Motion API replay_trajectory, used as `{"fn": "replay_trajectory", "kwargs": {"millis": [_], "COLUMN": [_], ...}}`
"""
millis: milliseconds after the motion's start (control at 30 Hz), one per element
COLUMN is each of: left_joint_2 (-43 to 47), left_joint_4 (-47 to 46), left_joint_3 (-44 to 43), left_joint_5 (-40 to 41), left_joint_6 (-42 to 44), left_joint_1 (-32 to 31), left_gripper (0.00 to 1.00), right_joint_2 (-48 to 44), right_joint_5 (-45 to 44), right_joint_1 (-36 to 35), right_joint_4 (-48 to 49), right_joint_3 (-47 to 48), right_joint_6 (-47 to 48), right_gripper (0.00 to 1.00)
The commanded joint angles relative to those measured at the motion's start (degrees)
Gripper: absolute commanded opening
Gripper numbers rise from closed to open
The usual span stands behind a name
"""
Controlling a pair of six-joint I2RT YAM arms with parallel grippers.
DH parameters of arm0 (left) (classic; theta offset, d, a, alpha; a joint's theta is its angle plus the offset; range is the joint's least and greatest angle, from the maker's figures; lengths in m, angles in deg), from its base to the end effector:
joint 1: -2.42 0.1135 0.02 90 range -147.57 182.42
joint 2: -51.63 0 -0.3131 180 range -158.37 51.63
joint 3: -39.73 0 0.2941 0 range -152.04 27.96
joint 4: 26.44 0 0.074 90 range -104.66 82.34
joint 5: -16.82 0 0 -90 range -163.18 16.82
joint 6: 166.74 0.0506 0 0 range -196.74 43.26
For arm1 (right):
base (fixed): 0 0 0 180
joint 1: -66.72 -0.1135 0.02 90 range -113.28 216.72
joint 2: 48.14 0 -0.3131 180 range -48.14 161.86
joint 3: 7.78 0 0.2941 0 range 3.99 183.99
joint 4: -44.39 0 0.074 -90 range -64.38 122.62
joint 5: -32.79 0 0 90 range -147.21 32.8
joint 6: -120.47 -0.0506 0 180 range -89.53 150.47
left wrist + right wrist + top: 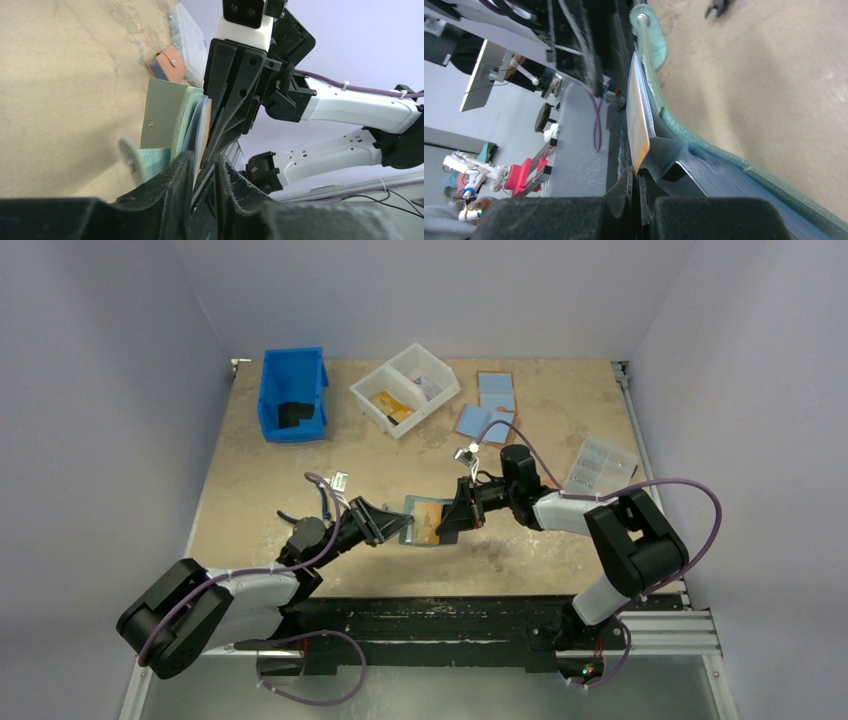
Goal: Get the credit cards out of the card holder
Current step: Remove the credit card from the card holder.
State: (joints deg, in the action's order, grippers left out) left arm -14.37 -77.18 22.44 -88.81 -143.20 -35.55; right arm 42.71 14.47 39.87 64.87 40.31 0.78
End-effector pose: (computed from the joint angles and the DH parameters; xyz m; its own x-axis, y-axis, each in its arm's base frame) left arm 0.1567 -0.1396 0.1829 -0.7266 -0.5528 -0.4079 0.3470 0.2171 -0.9124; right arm 0.2672 0.1891 0.1928 -0.7524 -0.2064 -0.6256 -0.6366 -0.0162 0.7710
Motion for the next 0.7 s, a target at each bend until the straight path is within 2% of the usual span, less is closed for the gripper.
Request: {"fn": "replay_trajectory", "kwargs": {"millis": [0, 133, 167, 267, 367, 500, 667], "left_joint_2": [1.8, 7.1, 9.0, 17.7, 25.8, 30.3, 23.9], "left_joint_4": [-2.7, 7.2, 12.2, 27.6, 36.9, 38.2, 30.2], "left_joint_3": [1.1, 0.2, -0.3, -1.4, -0.8, 0.2, 0.9], "left_joint_5": [0.1, 1.0, 1.9, 6.3, 9.0, 7.2, 1.2], "left_joint_6": [0.6, 4.9, 6.8, 12.1, 15.0, 16.7, 16.5], "left_joint_1": [1.1, 1.6, 1.7, 1.7, 1.7, 1.7, 1.7], "left_gripper": [0.28, 0.3, 0.34, 0.54, 0.71, 0.78, 0.78], "right_joint_2": [1.8, 2.8, 2.9, 2.7, 2.6, 2.5, 1.8], "right_joint_5": [-1.8, -2.1, -2.0, -1.1, 1.0, 3.3, 5.0], "right_joint_1": [0.8, 0.8, 0.9, 1.0, 1.0, 1.1, 1.0], "right_joint_4": [-7.7, -10.3, -11.0, -15.1, -19.3, -21.4, -21.4], "right_joint_3": [2.2, 3.0, 3.3, 4.8, 6.1, 7.1, 7.2], "right_joint_6": [7.2, 9.6, 10.2, 14.3, 19.0, 21.5, 21.9], "right_gripper": [0.0, 0.0, 0.0, 0.0, 0.0, 0.0, 0.0]}}
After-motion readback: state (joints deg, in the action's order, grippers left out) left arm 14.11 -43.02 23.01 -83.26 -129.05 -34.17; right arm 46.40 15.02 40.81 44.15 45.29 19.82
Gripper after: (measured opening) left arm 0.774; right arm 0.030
